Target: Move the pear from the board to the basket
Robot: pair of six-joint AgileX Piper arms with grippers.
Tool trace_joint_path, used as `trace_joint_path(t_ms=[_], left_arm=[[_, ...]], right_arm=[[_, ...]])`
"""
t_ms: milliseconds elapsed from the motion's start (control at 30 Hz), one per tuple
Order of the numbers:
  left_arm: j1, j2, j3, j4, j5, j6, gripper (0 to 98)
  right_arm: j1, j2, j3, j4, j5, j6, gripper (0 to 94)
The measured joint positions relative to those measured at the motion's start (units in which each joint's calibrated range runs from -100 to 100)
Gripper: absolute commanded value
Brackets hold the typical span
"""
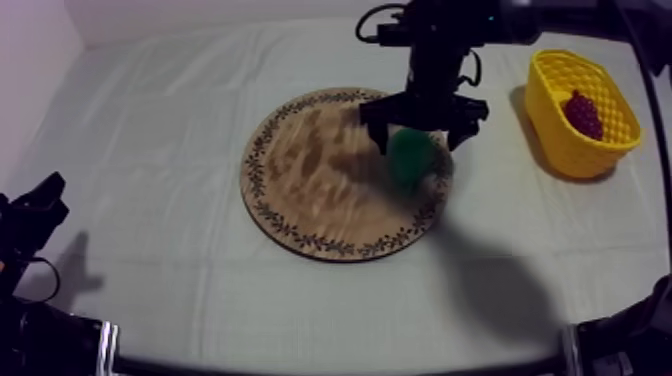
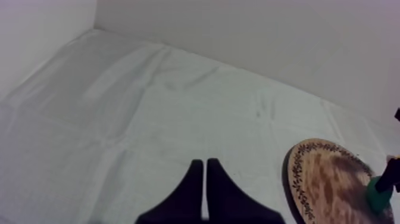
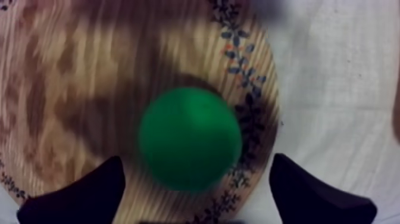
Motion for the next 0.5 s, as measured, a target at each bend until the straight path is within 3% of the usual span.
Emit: trace_joint_path(t_ms=[267,500], left_arm=[[0.0,0.0,0.0,0.0,0.0,-0.03,0.1],[0.0,0.0,0.0,0.0,0.0,0.0,0.1]], right_arm=[[0.4,4.49,-1.68,-0.83,-1.33,0.83,70.2],[0.82,6.13,-3.14,-0.99,-1.83,1.23,40.7]])
